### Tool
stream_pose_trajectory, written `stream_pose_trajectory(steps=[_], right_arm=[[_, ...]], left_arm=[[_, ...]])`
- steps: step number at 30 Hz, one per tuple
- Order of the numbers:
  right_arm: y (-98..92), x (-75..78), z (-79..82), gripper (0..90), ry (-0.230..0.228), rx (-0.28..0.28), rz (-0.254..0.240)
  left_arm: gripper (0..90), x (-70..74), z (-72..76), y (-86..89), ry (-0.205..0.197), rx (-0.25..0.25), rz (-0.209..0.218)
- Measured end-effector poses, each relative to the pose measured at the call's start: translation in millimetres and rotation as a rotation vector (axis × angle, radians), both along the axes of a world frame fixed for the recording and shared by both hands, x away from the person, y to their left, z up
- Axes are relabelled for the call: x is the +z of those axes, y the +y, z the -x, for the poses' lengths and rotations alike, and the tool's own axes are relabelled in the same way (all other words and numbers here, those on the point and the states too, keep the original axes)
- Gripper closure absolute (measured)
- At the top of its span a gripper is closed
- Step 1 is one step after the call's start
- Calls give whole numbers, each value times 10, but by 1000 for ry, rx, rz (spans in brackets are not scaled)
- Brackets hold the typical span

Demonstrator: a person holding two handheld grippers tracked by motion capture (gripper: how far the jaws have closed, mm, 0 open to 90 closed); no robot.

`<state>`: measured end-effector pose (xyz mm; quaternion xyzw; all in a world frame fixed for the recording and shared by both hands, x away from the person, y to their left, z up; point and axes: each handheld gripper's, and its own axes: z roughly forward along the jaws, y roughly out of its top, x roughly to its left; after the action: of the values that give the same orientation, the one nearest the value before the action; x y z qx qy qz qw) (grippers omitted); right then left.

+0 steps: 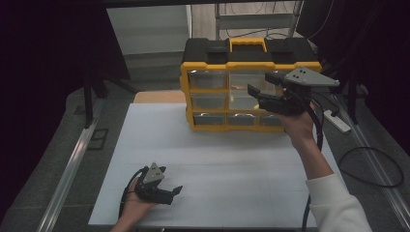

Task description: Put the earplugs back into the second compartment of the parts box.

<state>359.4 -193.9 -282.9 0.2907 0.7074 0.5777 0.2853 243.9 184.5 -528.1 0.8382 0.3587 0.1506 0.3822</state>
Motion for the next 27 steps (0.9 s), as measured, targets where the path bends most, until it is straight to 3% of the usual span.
stream_pose_trajectory(steps=[11,23,27], right_arm=[[-88,-29,211,292,-16,41,-11],[-301,-96,715,291,-49,106,-67],[-401,-211,924,288,-46,114,-36]], left_arm=[[77,7,26,23,-1,9,0],[78,12,78,58,-12,11,10],[78,21,87,58,-20,11,16]])
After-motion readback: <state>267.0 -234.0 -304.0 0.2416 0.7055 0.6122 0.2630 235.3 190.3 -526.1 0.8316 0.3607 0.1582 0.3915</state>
